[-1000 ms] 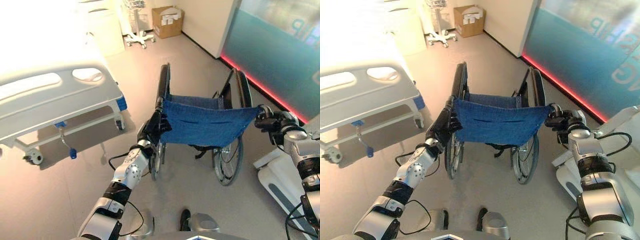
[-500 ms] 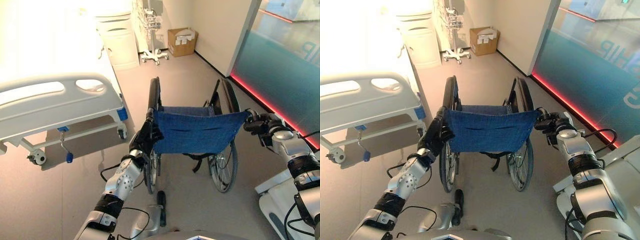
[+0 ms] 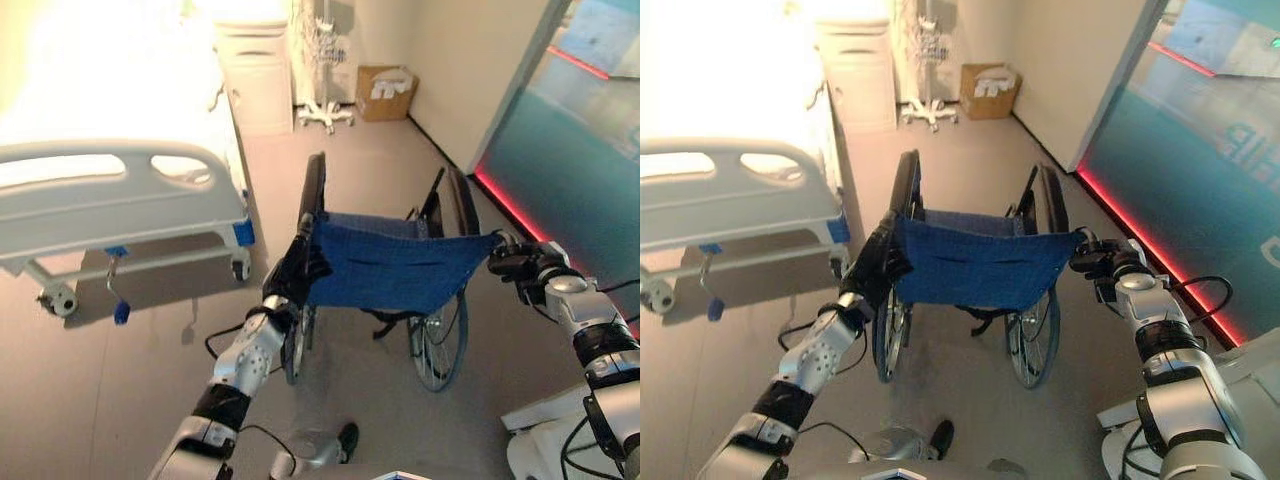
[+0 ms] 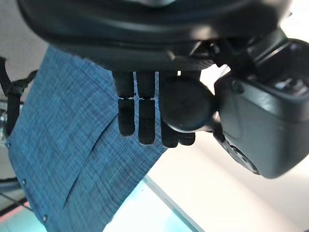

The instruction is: Push the wheelchair next to the bed

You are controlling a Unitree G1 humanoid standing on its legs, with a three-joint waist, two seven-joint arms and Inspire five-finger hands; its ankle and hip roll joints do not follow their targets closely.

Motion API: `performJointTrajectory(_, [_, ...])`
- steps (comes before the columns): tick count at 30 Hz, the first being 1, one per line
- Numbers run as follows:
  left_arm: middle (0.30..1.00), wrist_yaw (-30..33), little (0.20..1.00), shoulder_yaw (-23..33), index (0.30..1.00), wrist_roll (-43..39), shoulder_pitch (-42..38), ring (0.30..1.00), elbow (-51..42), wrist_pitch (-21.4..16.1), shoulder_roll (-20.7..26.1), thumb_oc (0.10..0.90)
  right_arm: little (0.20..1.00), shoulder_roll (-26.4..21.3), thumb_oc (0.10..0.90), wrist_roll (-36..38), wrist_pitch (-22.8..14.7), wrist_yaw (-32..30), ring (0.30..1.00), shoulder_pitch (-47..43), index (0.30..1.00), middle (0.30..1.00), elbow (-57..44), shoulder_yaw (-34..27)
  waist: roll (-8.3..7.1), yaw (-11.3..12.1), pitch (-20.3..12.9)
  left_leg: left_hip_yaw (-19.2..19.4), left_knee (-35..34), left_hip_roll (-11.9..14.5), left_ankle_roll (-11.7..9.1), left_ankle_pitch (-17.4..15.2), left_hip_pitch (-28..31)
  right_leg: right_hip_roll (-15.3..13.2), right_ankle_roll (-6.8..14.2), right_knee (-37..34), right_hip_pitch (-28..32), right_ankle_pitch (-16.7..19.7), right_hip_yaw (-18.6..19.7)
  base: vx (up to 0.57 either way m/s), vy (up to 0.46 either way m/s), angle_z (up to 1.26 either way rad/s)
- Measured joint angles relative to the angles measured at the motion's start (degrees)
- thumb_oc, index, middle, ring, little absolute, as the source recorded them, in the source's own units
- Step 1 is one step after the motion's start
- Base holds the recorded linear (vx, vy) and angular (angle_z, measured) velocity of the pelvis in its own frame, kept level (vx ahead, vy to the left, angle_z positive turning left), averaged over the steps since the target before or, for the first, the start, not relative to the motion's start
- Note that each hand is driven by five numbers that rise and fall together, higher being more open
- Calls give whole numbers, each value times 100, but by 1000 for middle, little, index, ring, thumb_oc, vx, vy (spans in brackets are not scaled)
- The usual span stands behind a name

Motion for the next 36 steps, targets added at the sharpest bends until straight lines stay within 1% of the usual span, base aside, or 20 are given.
performJointTrajectory(1, [300,-37,300,-5,300,7,-13,300,123,-64,6,400,300,44,400,-20,1,-26,300,48,300,300,-22,-55,-138,-191,139,574,1314,37,273,-386,-83,-445,111,603,76,-3,-460,352,-263,82])
performJointTrajectory(2, [300,-37,300,-43,300,4,85,300,176,-74,-96,400,300,-59,400,-37,104,-32,300,106,300,300,-126,-27,98,-279,86,-26,1497,317,-230,-1238,83,-441,232,2107,-534,-375,-223,403,-285,76])
performJointTrajectory(3, [300,-97,300,-132,300,7,81,300,168,-133,-48,400,300,-87,400,-57,107,-64,300,218,300,300,-298,-111,91,-323,118,-684,1454,29,37,-1218,77,-437,374,2693,-1060,-530,366,283,-190,40])
performJointTrajectory(6, [300,-107,300,-97,300,8,19,300,-58,-211,-30,400,300,-153,400,-20,123,-57,300,191,300,300,-395,-194,50,-499,228,-1546,793,85,-205,-691,190,-86,586,1496,-1554,-334,616,322,-289,65])
performJointTrajectory(7, [300,-104,300,-97,300,9,-14,300,-68,-215,-25,400,300,-160,400,-16,132,-57,300,184,300,300,-400,-204,42,-575,249,-1624,741,117,-192,-696,185,-47,498,1099,-1501,-203,719,286,-322,97])
performJointTrajectory(8, [300,-109,300,-101,300,29,-68,300,-64,-190,37,400,300,-150,400,-16,181,-59,300,168,300,300,-415,-228,-118,-660,279,-1604,661,92,-199,-694,170,-199,585,53,-1166,235,962,251,-297,80])
performJointTrajectory(9, [300,-111,300,-99,300,58,-89,300,-41,-182,53,400,300,-144,400,-17,190,-59,300,168,300,300,-415,-243,-212,-676,279,-1603,666,43,-200,-695,183,-302,685,-179,-1007,326,1023,364,-399,76])
performJointTrajectory(10, [300,-115,300,-58,300,120,-137,300,15,-185,-13,400,300,-114,400,-25,191,-73,300,142,300,300,-415,-301,-230,-669,292,-1676,644,59,-209,-706,197,-315,679,-345,-870,758,973,270,-270,56])
performJointTrajectory(12, [300,-114,300,-25,300,118,-226,300,9,-160,-40,400,300,-145,400,-59,224,-84,300,75,300,300,-415,-328,-284,-688,280,-1465,328,259,-232,-731,212,-286,454,-214,-856,824,970,281,-239,61])
performJointTrajectory(13, [300,-103,300,-1,300,106,-288,300,16,-162,-46,400,300,-153,400,-59,241,-83,300,-30,300,300,-411,-333,-428,-797,358,-1025,685,258,-261,-759,255,-425,297,-337,-773,920,795,269,-210,63])
performJointTrajectory(14, [300,-97,300,8,300,96,-308,300,60,-178,-83,400,300,-145,400,-61,247,-85,300,-75,300,300,-409,-341,-407,-859,410,-776,1269,328,-346,-858,198,-453,221,-314,-696,937,683,298,-271,80])
performJointTrajectory(15, [300,-64,300,0,300,86,-266,300,179,-159,-262,400,300,-270,400,-81,321,-96,300,-64,300,300,-417,-314,-129,-902,365,-473,2192,632,-551,-1351,225,-306,45,-270,-504,942,469,169,-192,59])
performJointTrajectory(17, [300,-13,300,-19,300,89,-154,300,171,-123,-447,400,300,-474,400,-79,413,-96,300,-36,300,300,-499,-152,166,-963,240,-550,1977,869,-764,-1546,319,-21,-78,166,-552,592,476,186,-254,63])
performJointTrajectory(20, [300,93,300,-58,300,84,-274,300,106,-93,-479,400,300,-487,400,-69,469,-107,300,-76,300,300,-516,-144,-17,-1007,239,-330,2389,821,-1179,-1044,-155,-30,-295,339,-615,361,378,252,-247,68])
performJointTrajectory(22, [300,144,300,-76,300,85,-310,300,205,-42,-474,400,300,-483,400,-84,493,-116,300,-81,300,300,-516,-141,-35,-959,240,-91,2701,898,-1047,-718,-362,-115,-374,261,-484,395,252,213,-87,25])
performJointTrajectory(24, [300,142,300,-75,300,86,-203,300,260,-4,-454,400,300,-429,400,-114,509,-165,300,-70,300,300,-516,-79,4,-915,239,205,2662,989,-932,-668,-355,-45,-502,165,-215,284,46,293,-21,15])
performJointTrajectory(28, [300,51,300,-70,300,90,-28,300,212,-22,-431,400,300,-383,400,-119,581,-259,300,-59,300,300,-509,95,89,-764,233,894,1212,1084,-958,-650,-378,170,-520,-366,283,307,-462,351,19,-1])
performJointTrajectory(29, [300,-5,300,-71,300,97,27,300,193,-40,-428,400,300,-394,400,-118,587,-276,300,-42,300,300,-505,108,204,-636,234,1094,580,1120,-1079,-570,-497,316,-564,-494,457,311,-626,287,0,-21])
performJointTrajectory(32, [300,-130,300,-73,300,110,257,300,141,-45,-412,400,300,-441,400,-115,585,-277,300,52,300,300,-506,165,380,-433,162,1259,248,1117,-1185,-298,-705,538,-638,-595,760,224,-735,313,0,-46])
performJointTrajectory(36, [300,-360,300,-68,300,269,607,300,41,15,-56,400,300,-152,400,-83,561,-213,300,108,300,300,-280,337,189,18,-192,1247,652,976,-1069,-280,-831,484,-521,-705,974,31,-767,299,90,-73])
